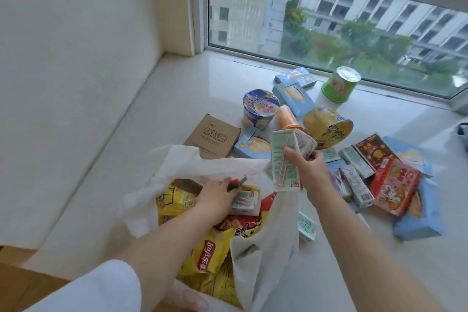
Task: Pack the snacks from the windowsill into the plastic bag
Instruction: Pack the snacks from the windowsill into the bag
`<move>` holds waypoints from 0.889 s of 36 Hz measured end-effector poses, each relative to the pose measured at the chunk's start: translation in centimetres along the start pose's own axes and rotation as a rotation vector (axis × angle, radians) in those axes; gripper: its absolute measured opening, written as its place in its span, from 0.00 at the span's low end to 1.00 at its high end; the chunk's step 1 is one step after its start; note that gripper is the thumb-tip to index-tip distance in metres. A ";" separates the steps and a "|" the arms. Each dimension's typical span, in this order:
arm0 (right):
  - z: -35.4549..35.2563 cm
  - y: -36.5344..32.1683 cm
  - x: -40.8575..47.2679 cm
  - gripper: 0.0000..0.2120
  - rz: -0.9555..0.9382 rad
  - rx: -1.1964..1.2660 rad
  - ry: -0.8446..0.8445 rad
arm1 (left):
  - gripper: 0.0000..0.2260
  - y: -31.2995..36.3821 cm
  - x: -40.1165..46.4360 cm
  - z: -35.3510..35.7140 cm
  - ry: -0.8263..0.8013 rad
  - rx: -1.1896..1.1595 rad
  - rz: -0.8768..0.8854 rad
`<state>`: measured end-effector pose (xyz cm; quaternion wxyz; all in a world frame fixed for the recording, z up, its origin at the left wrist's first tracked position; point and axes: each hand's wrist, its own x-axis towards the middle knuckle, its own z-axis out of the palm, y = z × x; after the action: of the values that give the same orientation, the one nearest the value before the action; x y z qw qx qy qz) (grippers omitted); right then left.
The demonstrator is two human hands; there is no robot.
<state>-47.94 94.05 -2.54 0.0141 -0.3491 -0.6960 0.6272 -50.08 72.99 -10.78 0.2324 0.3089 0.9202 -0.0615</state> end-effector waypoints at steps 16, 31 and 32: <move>8.0 2.0 -8.4 0.27 -0.198 -0.452 -0.072 | 0.33 -5.5 -12.6 6.8 0.260 -0.447 -0.827; 19.0 9.7 -15.4 0.24 -0.285 -0.788 -0.546 | 0.33 -10.7 -18.4 9.7 0.311 -1.093 -0.927; 18.8 10.5 -15.3 0.23 -0.380 -0.950 -0.553 | 0.32 -11.0 -18.7 9.9 0.323 -1.108 -0.928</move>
<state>-40.09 69.80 -9.38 -0.2141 -0.0093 -0.9294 0.3004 -39.65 51.56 -11.14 0.1661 -0.2692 0.8750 0.3664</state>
